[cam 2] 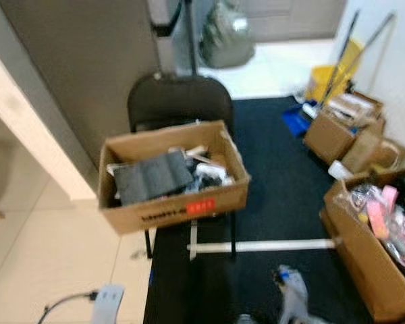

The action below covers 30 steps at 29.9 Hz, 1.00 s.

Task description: Picking trash to rubbish bin

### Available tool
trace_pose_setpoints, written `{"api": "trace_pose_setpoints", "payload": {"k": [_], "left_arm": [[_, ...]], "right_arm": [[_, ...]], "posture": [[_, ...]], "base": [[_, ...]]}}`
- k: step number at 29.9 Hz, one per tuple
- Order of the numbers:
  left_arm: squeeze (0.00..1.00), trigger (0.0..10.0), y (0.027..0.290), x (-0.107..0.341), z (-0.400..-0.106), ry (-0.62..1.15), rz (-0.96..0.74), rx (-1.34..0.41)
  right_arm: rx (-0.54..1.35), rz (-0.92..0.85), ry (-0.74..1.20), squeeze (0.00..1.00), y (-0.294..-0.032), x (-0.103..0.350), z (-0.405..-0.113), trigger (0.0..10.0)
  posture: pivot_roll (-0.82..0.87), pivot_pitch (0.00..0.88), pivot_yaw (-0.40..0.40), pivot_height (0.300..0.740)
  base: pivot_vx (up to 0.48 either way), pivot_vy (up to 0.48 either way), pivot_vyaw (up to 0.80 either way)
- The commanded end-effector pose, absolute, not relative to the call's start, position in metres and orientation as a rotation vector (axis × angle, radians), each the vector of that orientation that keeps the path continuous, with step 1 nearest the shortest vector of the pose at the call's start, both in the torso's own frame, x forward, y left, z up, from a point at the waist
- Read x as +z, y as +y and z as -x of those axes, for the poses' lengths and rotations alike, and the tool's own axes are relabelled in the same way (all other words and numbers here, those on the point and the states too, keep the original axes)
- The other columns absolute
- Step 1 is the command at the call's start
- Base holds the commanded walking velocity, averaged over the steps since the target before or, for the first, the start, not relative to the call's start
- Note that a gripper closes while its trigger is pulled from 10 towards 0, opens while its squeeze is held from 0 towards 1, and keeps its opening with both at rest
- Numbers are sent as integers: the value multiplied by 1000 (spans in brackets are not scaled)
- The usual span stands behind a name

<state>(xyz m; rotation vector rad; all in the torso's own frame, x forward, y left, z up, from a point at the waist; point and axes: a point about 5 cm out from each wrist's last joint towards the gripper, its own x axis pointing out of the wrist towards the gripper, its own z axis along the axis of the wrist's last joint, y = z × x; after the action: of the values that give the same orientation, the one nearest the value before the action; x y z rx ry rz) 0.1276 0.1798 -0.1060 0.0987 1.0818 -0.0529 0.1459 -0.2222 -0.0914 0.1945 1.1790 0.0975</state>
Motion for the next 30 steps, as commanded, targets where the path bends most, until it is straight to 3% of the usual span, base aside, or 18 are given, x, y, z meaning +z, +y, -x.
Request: {"api": "trace_pose_setpoints", "payload": {"k": [1,19,30], "left_arm": [[0,10000,177,-111,-114,1137,-103,-72],[0,10000,178,-111,-113,1140,-105,-78],[0,10000,176,-111,-114,1136,-107,-82]], "right_arm": [[112,-128,1232,0,-215,-98,-134,10000],[127,279,1323,0,-228,-102,-123,10000],[137,348,1329,0,-231,-102,-121,10000]], "posture": [[-41,46,21,740],[-39,53,25,740],[-39,52,24,740]], "base": [[-341,0,0],[-338,0,0],[-338,0,0]]}}
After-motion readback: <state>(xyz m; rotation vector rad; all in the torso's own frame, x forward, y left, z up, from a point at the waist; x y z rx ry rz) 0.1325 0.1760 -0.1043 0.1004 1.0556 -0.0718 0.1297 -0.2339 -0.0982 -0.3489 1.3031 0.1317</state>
